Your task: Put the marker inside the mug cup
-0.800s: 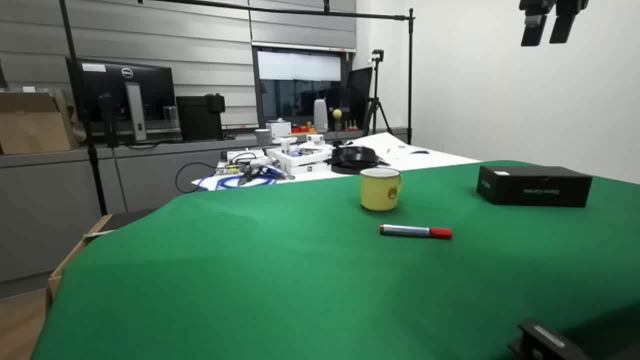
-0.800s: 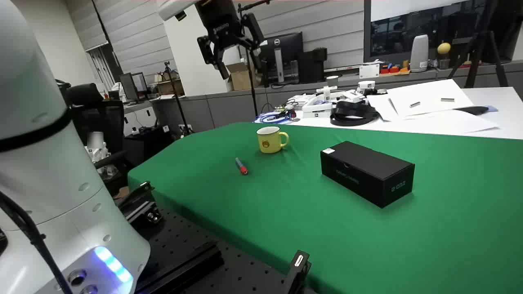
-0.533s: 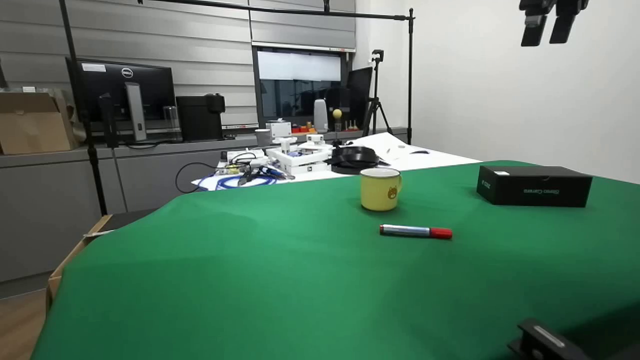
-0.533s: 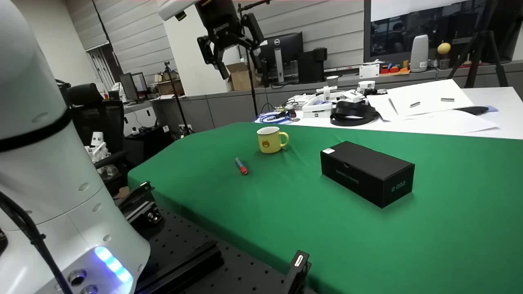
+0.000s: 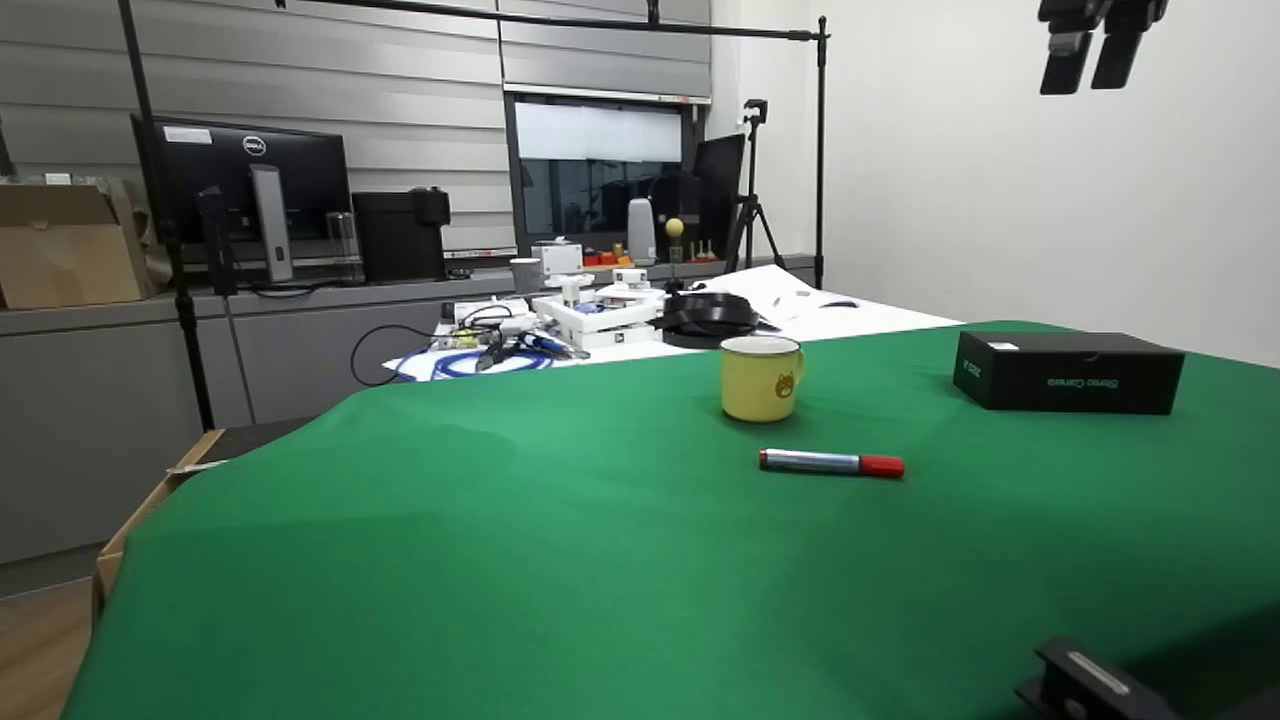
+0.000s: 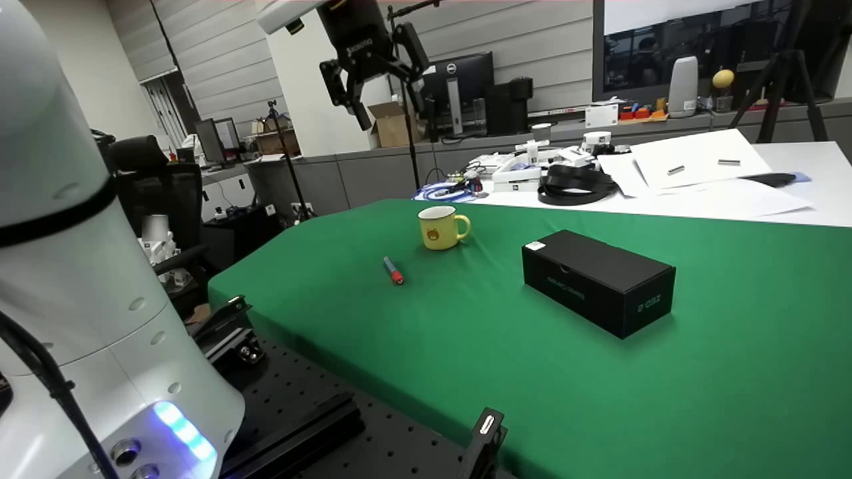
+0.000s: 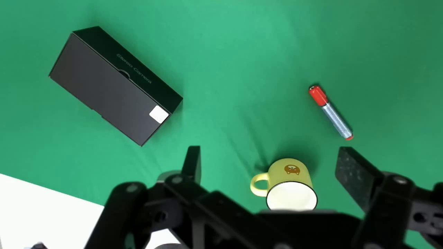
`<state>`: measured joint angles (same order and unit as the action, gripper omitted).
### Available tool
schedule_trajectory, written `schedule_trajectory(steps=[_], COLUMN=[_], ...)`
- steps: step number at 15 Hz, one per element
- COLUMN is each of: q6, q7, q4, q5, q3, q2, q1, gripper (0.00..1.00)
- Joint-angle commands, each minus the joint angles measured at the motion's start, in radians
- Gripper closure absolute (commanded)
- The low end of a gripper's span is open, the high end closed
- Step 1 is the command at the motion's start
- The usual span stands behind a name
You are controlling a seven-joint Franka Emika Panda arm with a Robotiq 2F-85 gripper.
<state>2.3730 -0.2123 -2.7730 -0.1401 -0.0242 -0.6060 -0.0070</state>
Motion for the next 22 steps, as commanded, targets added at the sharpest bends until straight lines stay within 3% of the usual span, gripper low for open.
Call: schedule_trajectory(steps=[1, 8, 11, 14, 18, 19, 22], q6=[0.074, 0.33, 0.408, 0.455, 0.487, 0.482, 0.483], q7=[-0.132, -0.459, -0.631, -0.712, -0.66, -0.667, -0.664], q4=[0.022, 0.046, 0.075, 0.136, 0.242, 0.173, 0.191], q5=[-0.008, 0.121, 0.192, 0.204, 0.061, 0.096, 0.081], q3=[-0.018, -0.079, -0.067, -0.003, 0.079, 0.11, 0.142], q2=[0.08, 0.337, 0.481, 0.621, 0.779, 0.705, 0.741], q1=[0.075, 0.299, 0.356, 0.324, 0.232, 0.211, 0.176], gripper=[0.0, 0.0, 0.0, 0.0, 0.0, 0.0, 0.0])
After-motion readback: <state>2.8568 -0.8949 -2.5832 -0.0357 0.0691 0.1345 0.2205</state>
